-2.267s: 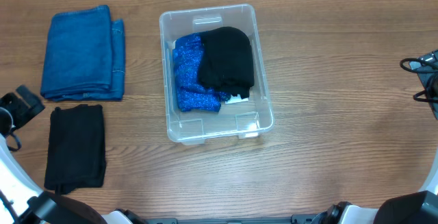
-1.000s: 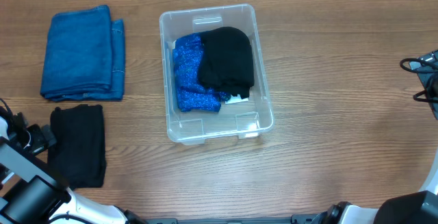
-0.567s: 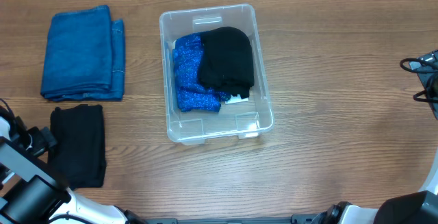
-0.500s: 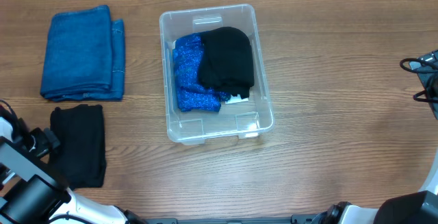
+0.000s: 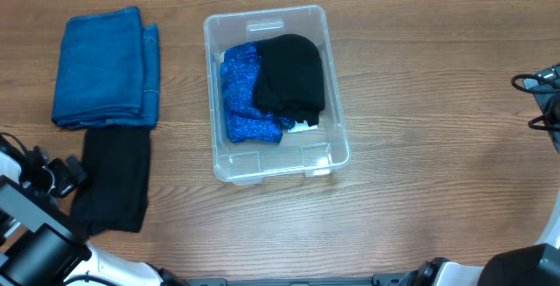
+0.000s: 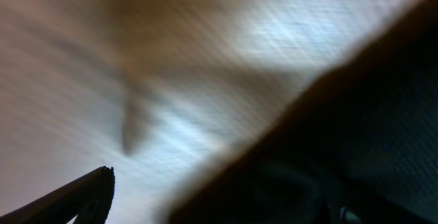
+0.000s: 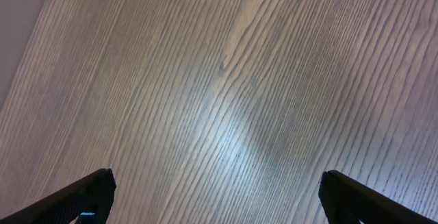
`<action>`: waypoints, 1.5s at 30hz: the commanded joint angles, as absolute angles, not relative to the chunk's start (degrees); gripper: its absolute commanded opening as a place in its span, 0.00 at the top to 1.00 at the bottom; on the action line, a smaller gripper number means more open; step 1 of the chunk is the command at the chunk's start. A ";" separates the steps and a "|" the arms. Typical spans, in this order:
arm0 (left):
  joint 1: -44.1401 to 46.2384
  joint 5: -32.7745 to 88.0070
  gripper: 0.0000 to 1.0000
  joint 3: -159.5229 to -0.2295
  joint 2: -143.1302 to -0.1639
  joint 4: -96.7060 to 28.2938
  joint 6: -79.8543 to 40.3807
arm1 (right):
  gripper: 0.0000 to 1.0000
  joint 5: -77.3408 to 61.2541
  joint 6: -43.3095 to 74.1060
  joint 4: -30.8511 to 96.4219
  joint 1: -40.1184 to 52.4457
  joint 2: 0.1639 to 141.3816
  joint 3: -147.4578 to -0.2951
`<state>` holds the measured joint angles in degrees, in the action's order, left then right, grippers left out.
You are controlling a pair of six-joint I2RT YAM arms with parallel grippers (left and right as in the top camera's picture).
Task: Pack container
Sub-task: 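Close the left gripper on the black cloth's left edge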
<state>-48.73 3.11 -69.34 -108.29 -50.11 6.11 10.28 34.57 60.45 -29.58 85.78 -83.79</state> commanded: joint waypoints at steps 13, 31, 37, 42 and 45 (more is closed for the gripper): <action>-44.97 22.11 0.00 -68.47 -109.32 -46.41 20.99 | 0.00 10.20 34.98 60.12 -29.76 85.80 -83.48; -45.43 32.62 0.00 -68.47 -109.40 -46.96 37.80 | 0.00 10.20 34.98 60.12 -29.76 85.80 -83.48; -46.54 32.38 0.00 -68.40 -109.40 -48.21 38.83 | 0.00 10.20 34.98 60.12 -29.76 85.80 -83.48; -47.66 31.48 0.00 -68.36 -109.40 -49.21 38.79 | 0.00 10.20 34.98 60.12 -29.76 85.80 -83.48; -47.83 30.48 0.00 -68.27 -109.40 -49.74 38.59 | 0.00 10.20 35.00 60.12 -29.76 85.80 -83.48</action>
